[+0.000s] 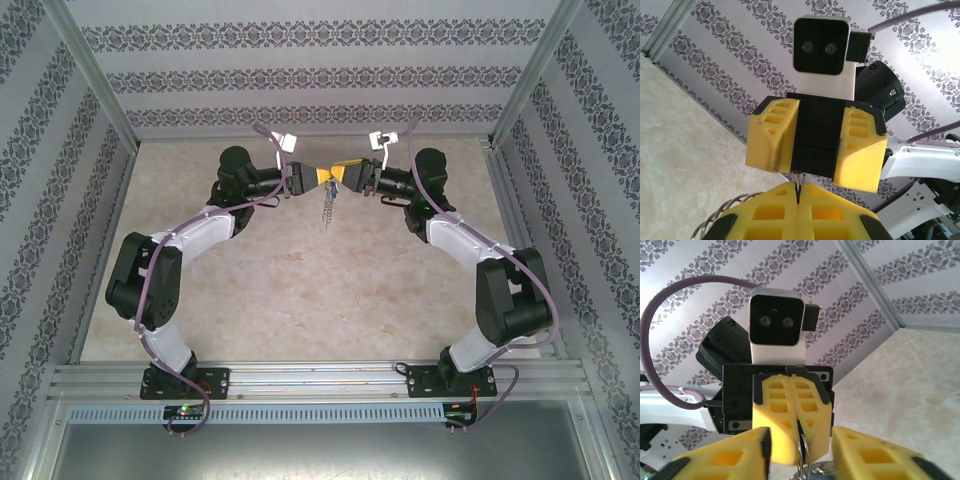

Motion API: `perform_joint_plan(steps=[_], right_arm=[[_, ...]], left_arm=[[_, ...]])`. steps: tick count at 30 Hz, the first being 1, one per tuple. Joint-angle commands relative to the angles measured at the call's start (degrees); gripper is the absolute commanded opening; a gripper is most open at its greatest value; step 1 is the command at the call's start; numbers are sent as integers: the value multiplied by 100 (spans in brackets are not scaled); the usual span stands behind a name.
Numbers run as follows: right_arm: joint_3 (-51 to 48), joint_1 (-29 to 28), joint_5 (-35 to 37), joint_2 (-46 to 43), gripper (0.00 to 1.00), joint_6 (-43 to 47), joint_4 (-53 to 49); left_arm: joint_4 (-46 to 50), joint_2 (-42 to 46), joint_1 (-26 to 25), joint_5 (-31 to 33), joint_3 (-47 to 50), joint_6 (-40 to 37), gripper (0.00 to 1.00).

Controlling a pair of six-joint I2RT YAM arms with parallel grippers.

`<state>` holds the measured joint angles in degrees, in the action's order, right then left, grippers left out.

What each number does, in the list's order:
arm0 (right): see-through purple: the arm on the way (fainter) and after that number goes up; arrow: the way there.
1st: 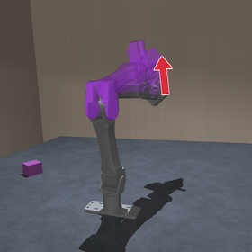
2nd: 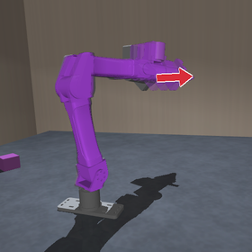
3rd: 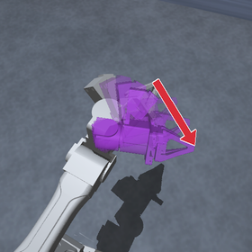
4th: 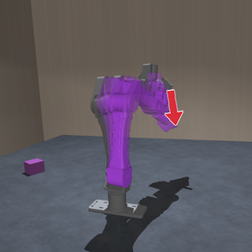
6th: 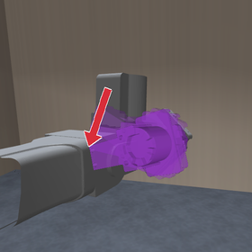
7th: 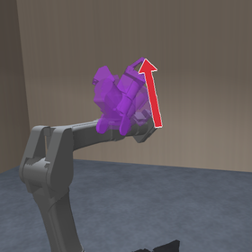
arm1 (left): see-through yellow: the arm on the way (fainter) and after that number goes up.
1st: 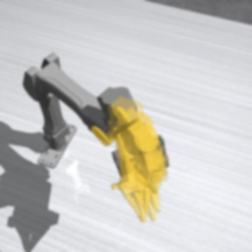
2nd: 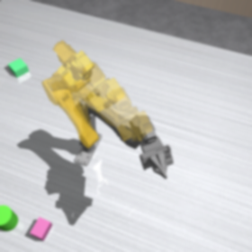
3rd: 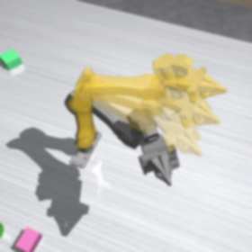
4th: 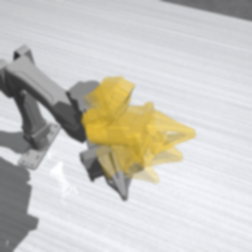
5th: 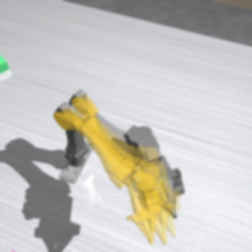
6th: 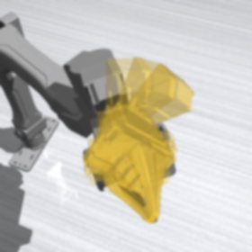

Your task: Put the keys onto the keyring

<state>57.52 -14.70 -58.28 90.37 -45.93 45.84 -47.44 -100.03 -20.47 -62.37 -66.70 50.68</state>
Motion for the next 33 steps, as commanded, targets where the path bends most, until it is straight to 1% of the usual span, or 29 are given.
perform_joint_plan(steps=[1,6,12,17,26,33], right_arm=[[-348,208,327,-430,43,21,290],[-955,195,937,-877,46,298,166],[-1613,-218,2133,-1346,50,1013,-184],[-1832,-585,2827,-1505,52,1430,-448],[-1563,-1064,3179,-1444,57,1935,-786],[-1316,-1143,3336,-1252,56,2052,-788]], left_arm=[[-689,133,-45,213,91,43,0],[-1081,240,-54,506,260,122,0],[-1085,375,-72,764,368,79,0],[-1023,436,-106,805,385,35,0],[-962,447,-153,866,390,13,0],[-942,432,-170,849,394,-5,0]])
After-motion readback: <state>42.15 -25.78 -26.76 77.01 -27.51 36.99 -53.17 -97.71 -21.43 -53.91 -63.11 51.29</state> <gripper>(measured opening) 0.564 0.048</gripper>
